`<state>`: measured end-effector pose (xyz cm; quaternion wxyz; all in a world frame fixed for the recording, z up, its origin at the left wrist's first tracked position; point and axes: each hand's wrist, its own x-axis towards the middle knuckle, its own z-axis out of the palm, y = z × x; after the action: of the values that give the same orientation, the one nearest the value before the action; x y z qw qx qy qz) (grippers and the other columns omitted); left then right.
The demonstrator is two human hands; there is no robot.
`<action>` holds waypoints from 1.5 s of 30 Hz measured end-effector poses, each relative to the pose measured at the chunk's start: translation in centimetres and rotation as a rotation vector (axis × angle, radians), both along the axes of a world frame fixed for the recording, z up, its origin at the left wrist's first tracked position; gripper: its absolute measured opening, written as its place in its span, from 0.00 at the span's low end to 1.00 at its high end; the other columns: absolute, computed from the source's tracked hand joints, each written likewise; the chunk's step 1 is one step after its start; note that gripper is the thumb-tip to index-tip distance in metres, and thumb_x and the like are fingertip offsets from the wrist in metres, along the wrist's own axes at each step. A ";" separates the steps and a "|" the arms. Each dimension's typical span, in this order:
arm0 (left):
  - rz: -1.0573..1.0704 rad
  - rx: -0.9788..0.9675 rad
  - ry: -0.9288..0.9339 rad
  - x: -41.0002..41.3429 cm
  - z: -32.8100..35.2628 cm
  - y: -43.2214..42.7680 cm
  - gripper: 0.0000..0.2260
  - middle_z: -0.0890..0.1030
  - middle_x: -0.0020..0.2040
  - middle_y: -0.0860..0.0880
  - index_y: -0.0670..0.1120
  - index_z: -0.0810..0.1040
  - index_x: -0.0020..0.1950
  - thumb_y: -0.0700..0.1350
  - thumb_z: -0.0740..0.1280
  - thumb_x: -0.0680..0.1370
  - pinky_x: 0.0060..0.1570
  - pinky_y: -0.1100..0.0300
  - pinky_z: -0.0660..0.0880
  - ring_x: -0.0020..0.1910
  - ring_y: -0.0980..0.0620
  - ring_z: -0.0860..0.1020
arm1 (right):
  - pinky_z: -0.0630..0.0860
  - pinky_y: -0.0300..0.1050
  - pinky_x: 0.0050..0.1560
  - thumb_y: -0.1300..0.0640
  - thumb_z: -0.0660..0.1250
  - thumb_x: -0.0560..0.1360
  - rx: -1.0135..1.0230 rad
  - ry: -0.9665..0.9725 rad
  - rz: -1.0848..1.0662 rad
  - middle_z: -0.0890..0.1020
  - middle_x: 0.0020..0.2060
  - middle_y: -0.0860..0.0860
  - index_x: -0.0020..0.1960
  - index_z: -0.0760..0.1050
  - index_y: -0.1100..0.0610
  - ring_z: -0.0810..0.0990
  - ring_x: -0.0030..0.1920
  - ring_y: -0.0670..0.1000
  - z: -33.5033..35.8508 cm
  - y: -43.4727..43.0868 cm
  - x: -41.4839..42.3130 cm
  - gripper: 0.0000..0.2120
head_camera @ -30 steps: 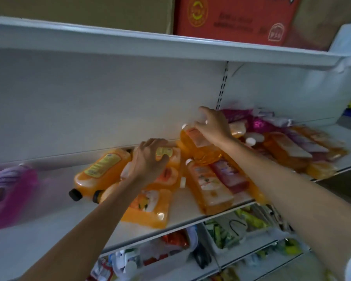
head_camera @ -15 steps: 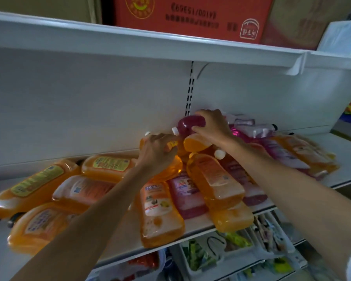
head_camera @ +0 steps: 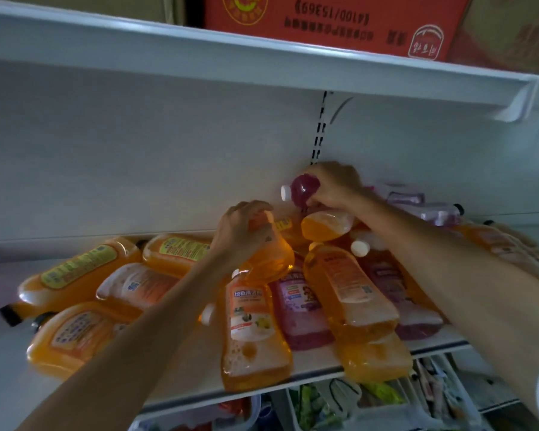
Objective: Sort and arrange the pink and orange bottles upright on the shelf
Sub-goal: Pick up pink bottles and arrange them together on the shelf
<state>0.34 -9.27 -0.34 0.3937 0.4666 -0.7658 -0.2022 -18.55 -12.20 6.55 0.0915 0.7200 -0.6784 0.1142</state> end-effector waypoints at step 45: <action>0.510 -0.167 -0.532 43.2 -8.3 7.5 0.23 0.79 0.55 0.45 0.43 0.78 0.56 0.47 0.75 0.63 0.58 0.45 0.70 0.55 0.41 0.76 | 0.80 0.49 0.41 0.59 0.73 0.70 0.573 -1.213 0.449 0.80 0.49 0.50 0.59 0.72 0.53 0.81 0.47 0.51 -9.2 -0.1 43.5 0.19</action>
<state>43.57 -1.75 -8.63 0.2553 0.6449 -0.7143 0.0936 24.93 -12.25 -2.62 -0.5216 0.6476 -0.4482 0.3282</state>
